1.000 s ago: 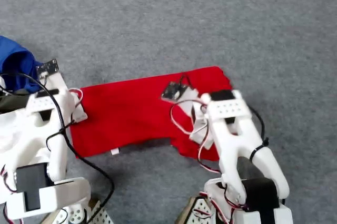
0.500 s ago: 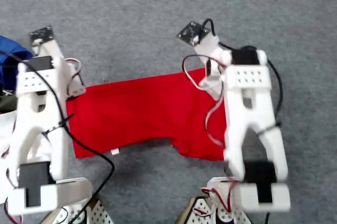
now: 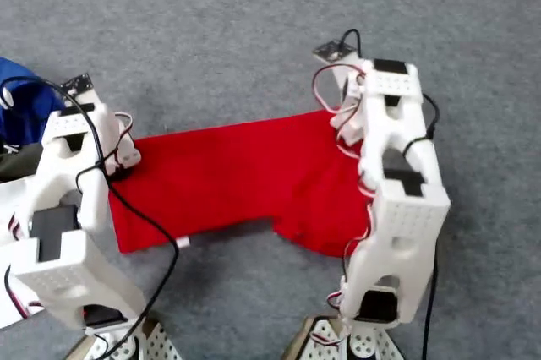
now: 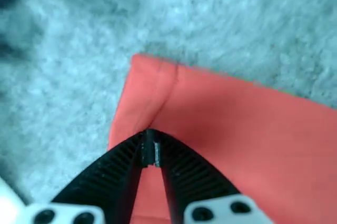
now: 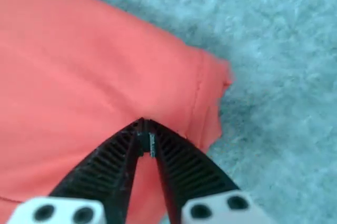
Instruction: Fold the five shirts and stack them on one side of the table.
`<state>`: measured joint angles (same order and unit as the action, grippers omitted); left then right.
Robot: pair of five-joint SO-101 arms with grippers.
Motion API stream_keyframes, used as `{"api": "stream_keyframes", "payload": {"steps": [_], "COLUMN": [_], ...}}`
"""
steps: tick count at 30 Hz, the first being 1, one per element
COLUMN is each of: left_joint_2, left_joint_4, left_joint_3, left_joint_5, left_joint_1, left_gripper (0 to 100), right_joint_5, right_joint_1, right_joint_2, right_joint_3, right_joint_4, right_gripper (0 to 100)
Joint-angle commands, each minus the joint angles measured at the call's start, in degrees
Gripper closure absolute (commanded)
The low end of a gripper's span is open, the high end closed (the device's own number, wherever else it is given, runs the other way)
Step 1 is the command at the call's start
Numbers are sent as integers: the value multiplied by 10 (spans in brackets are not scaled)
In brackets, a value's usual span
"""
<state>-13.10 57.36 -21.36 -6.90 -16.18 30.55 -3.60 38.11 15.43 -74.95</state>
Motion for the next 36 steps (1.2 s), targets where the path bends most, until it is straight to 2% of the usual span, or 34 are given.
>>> {"api": "stream_keyframes", "payload": {"steps": [1,4,10,14,19,26,31,33,36], "left_joint_2": [-10,-10,35,111,196,291,328,331,324], "left_joint_4": [-1,36,166,207,200,48,-31,-56,-93], "left_joint_3": [39,74,192,191,79,-164,-260,-285,-324], "left_joint_5": [11,12,13,16,23,65,65,63,61], "left_joint_1": [-17,-4,22,37,45,11,-39,-47,-48], "left_gripper": [981,981,981,981,981,981,981,981,981], "right_joint_5": [-5,-8,-9,-17,-3,120,179,182,224], "right_joint_1": [-29,-22,-19,-25,-13,-6,0,8,40], "right_joint_2": [22,22,19,-36,-159,-368,-503,-551,-624], "right_joint_3": [88,154,343,350,193,-84,-326,-411,-517], "right_joint_4": [-52,-121,-273,-275,-270,-174,-65,-32,-31], "right_gripper": [995,995,995,995,996,995,985,935,825]}}
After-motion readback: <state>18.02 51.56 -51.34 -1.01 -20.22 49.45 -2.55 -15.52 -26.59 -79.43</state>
